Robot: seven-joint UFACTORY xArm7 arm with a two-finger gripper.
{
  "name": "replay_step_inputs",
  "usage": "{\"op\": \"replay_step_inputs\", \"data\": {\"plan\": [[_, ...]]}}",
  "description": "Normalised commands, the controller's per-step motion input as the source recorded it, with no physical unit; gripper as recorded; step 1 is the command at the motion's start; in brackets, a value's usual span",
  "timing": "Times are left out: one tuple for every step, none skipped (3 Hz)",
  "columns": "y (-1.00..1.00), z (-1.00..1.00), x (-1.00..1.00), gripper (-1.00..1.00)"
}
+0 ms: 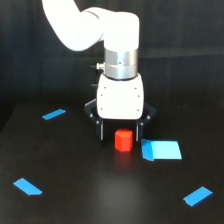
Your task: Pick up the red object from the table
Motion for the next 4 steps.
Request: {"op": "replay_step_inputs", "data": {"plan": [[-0.21,0.06,-0.08,-0.89],[-0.12,0.24,-0.01,-0.88],[0.09,0.3,-0.04,-1.0],[-0.1,0.25,-0.08,-0.95]]}}
